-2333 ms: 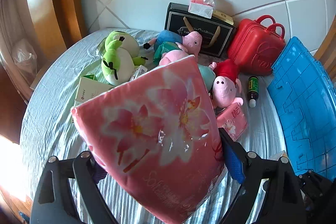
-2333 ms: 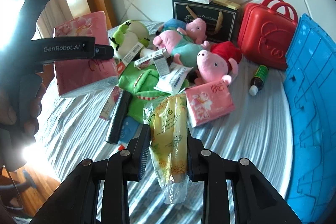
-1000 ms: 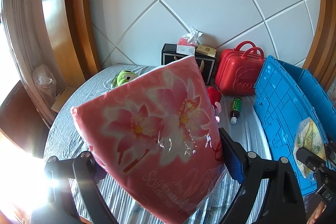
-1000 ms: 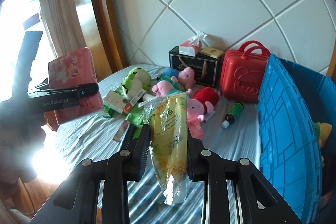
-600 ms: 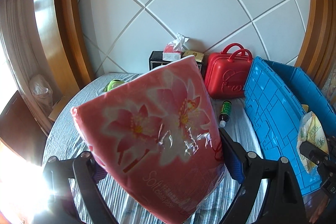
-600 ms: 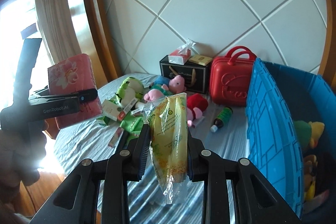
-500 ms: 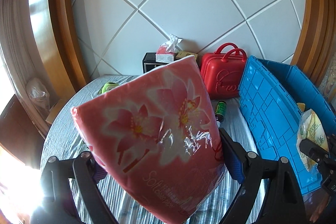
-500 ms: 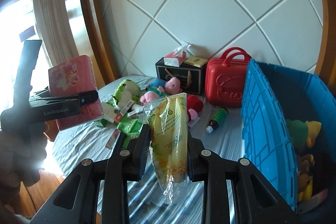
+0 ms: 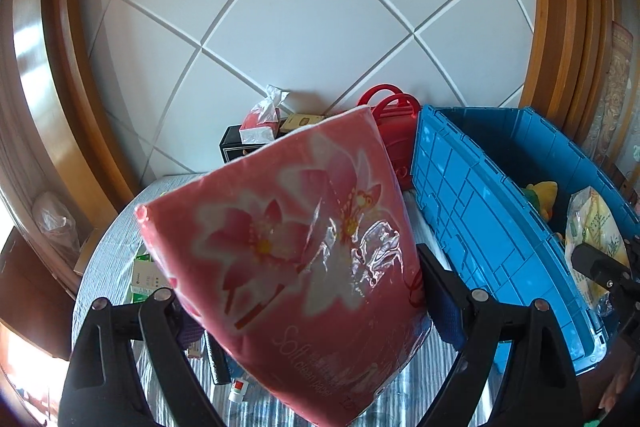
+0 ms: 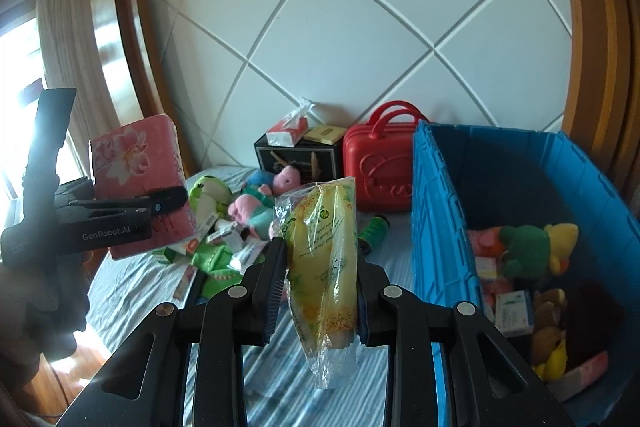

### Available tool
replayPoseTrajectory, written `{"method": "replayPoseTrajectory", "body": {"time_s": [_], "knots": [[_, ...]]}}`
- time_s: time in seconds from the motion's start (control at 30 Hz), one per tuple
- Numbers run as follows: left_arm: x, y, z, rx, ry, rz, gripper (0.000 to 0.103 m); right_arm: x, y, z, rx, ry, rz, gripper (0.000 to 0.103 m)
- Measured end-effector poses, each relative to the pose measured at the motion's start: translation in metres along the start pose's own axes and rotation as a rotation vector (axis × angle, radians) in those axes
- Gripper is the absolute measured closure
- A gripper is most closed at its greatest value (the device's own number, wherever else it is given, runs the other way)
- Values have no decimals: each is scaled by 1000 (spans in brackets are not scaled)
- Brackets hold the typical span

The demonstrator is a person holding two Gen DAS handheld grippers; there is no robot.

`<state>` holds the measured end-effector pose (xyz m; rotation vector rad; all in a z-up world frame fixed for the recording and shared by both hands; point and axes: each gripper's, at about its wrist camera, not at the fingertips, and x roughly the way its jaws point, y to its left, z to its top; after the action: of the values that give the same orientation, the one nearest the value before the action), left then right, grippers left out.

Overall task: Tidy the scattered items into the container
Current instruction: 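Lift and carry the tissue pack and snack with both grippers over the blue bin, then open both grippers to drop the tissue pack and snack into the bin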

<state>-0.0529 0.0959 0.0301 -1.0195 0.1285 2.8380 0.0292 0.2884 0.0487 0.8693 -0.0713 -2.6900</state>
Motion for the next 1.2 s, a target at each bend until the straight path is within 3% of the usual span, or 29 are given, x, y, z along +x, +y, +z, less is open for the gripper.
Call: {"method": "replayPoseTrajectory", "body": {"time_s": [1.2], "knots": [[48, -230, 82, 291, -37, -259, 14, -36, -174, 3, 209, -61, -234, 74]]}}
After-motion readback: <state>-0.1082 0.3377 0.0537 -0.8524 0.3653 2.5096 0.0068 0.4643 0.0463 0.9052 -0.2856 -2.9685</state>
